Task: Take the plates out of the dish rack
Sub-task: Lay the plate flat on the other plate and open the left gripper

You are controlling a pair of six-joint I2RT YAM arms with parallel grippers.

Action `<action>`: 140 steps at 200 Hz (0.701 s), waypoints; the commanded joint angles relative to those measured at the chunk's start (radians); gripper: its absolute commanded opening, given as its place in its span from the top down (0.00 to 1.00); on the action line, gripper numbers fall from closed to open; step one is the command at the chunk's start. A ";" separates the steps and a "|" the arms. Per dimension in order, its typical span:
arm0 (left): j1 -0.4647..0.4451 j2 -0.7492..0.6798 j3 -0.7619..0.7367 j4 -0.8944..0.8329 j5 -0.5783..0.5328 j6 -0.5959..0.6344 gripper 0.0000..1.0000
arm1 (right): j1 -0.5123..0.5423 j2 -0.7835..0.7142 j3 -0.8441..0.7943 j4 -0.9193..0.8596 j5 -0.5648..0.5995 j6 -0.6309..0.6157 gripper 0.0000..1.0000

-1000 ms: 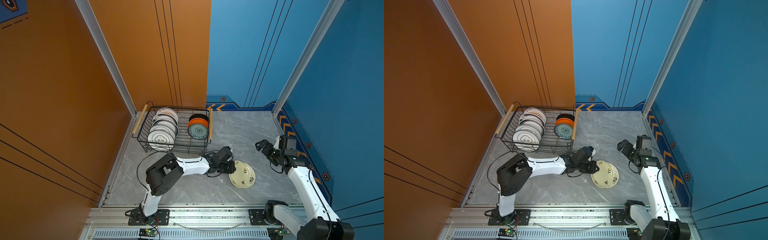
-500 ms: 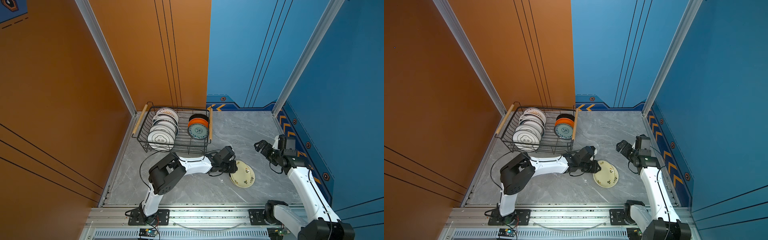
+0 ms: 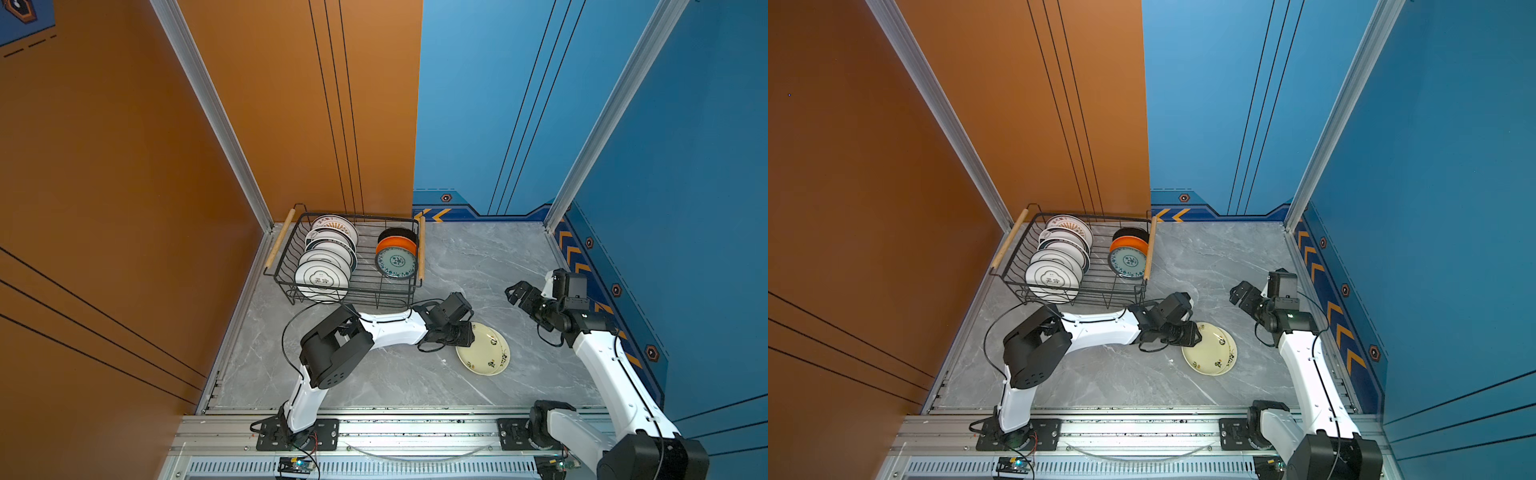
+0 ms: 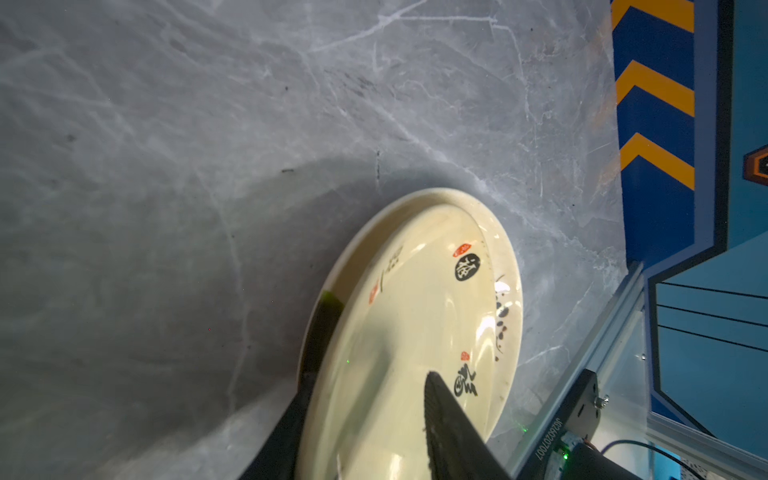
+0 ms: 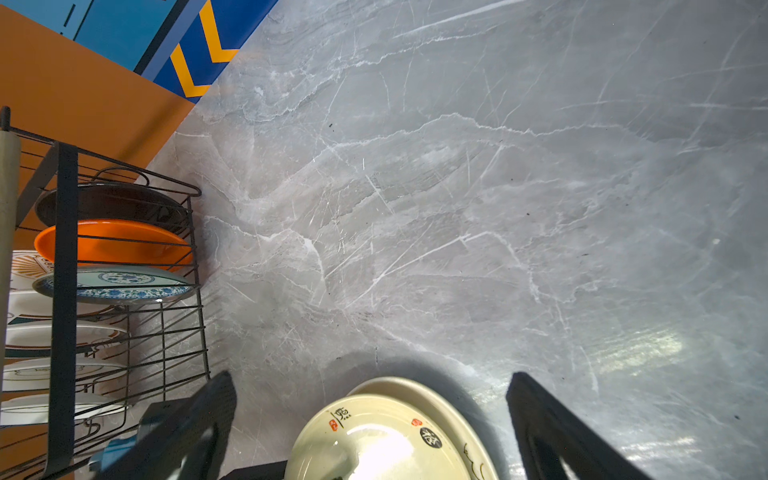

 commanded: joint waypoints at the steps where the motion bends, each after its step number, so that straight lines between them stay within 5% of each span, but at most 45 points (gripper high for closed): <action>1: -0.020 0.015 0.040 -0.104 -0.052 0.044 0.54 | 0.012 -0.015 -0.010 -0.013 0.006 -0.024 0.00; 62: -0.058 0.029 0.144 -0.291 -0.197 0.118 0.47 | 0.015 -0.023 0.000 -0.030 -0.001 -0.032 0.00; 140: -0.063 0.064 0.195 -0.340 -0.196 0.152 0.42 | 0.019 -0.042 0.026 -0.083 0.009 -0.062 0.00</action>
